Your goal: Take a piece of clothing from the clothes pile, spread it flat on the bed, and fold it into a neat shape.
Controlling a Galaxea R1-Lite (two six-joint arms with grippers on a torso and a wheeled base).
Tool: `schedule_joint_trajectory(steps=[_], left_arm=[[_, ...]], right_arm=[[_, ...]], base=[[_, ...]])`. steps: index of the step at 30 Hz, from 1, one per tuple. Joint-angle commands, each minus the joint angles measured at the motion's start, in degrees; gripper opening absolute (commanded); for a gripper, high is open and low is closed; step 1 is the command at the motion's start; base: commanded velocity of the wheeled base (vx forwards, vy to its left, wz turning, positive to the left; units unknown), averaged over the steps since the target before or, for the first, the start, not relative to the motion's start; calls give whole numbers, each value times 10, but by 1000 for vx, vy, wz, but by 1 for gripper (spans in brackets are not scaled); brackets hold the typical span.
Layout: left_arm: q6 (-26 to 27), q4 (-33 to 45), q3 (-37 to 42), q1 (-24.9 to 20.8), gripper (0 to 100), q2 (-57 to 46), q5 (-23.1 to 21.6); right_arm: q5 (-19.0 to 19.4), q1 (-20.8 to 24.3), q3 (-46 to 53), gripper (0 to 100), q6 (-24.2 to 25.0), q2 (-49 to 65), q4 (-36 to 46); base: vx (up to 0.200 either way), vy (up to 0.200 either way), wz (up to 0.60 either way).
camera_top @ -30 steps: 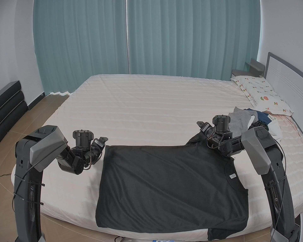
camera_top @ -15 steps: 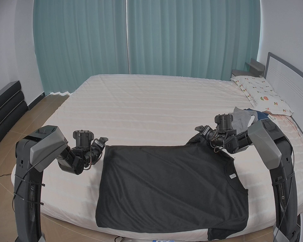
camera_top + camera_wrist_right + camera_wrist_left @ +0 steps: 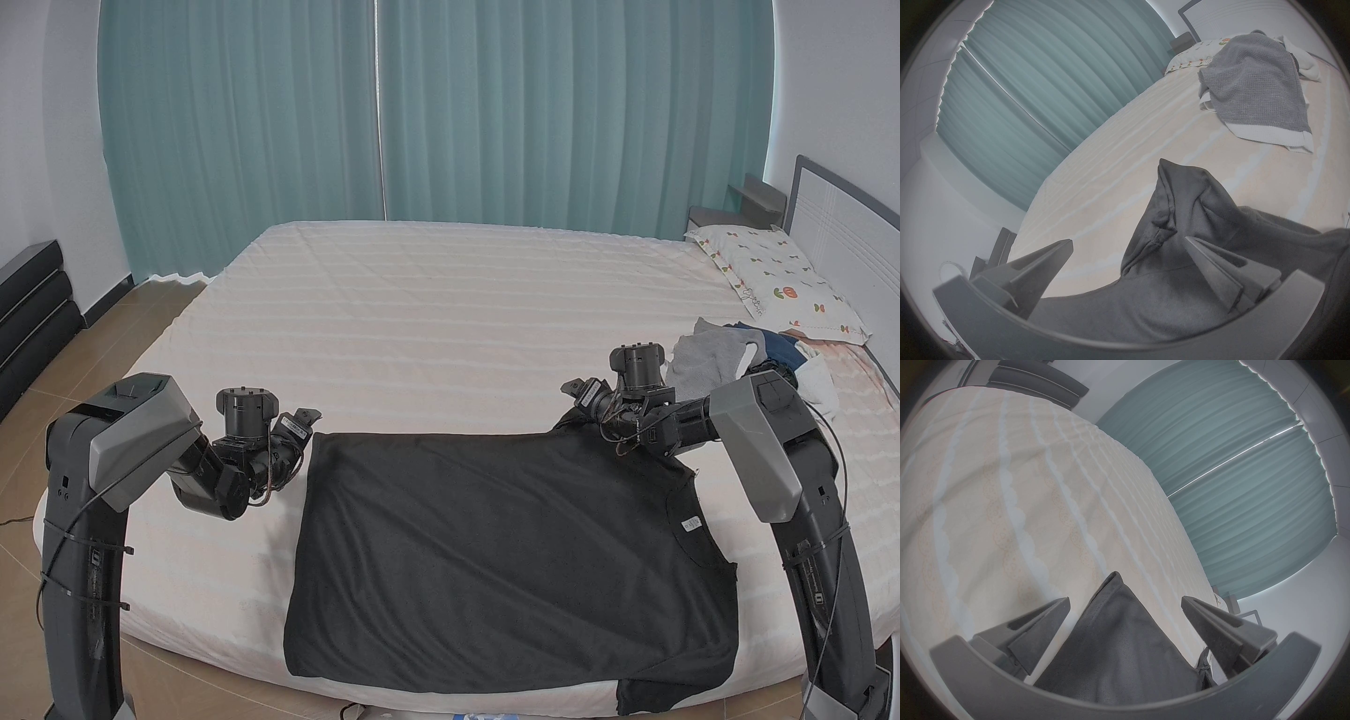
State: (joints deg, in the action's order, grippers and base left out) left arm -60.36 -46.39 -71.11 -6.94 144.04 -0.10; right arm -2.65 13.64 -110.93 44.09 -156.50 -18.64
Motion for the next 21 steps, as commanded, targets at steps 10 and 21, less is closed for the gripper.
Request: schedule_joint_trajectory(steps=[10,21], left_arm=[[0,0,0,0,100,-1,0],[0,0,-1,0,100,-1,0]], right_arm=[[-19,10,-37,100,-4,-49,4],[-19,6,-37,0,-14,-35,-23]], base=[[0,0,0],[0,0,0]])
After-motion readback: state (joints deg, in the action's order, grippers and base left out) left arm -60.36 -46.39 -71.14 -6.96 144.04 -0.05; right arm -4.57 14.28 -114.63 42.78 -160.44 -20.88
